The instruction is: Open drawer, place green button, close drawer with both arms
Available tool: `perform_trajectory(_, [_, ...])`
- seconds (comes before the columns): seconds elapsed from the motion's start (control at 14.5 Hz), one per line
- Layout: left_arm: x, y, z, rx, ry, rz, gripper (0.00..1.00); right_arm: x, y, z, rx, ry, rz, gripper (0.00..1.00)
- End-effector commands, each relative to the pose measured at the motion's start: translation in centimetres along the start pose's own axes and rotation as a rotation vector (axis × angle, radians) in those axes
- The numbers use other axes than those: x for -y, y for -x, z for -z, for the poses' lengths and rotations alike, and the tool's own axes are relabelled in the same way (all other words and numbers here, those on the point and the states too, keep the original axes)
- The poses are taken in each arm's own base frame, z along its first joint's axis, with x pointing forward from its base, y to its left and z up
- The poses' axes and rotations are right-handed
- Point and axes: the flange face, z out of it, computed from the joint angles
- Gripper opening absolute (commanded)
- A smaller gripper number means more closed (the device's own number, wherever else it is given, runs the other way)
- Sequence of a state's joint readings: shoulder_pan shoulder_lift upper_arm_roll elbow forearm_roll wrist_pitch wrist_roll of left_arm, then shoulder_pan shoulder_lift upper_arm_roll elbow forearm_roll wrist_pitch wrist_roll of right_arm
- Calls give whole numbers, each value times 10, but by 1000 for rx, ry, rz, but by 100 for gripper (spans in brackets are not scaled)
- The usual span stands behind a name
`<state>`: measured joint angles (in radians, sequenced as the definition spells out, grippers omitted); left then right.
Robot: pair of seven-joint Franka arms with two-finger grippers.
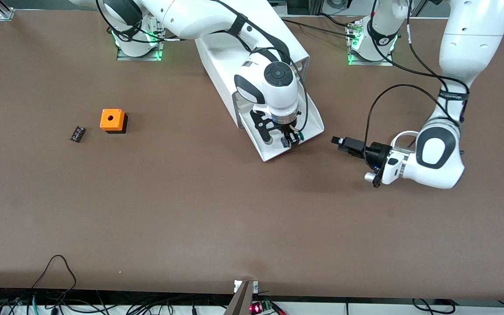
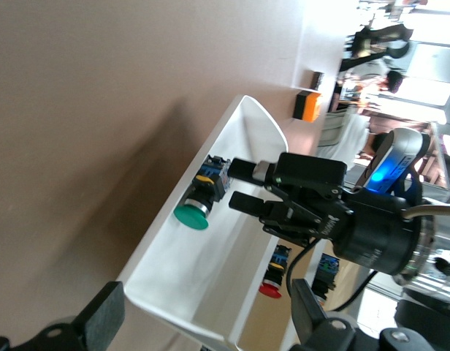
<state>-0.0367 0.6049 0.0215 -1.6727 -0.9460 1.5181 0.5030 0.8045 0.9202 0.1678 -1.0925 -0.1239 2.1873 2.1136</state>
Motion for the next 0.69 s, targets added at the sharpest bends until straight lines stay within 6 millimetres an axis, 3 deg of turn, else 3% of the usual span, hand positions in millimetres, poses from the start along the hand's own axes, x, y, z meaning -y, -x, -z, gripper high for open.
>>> perform_trajectory(0.0, [-33,-1,26,20,-89,83,100,7,-7,15,-20,-30,-1,100])
perform_trajectory(0.14, [-60,-2,47,3,-206,157,100,17,-26,30,-55,-33,68,100])
perform_trajectory(0.21, [-73,-3,52,-2,-283,184,100,28,-44,43,-59,-35,122,100])
perform_trajectory(0.34, [-92,-2,61,-15,-413,213,100,43,-78,73,-61,-24,393,100])
perform_trajectory(0.48, [-106,-4,60,-21,-534,240,100,52,-123,92,-39,54,575,100])
perform_trajectory(0.62, [-117,-3,49,-35,-658,318,100,64,-170,124,-16,57,670,100])
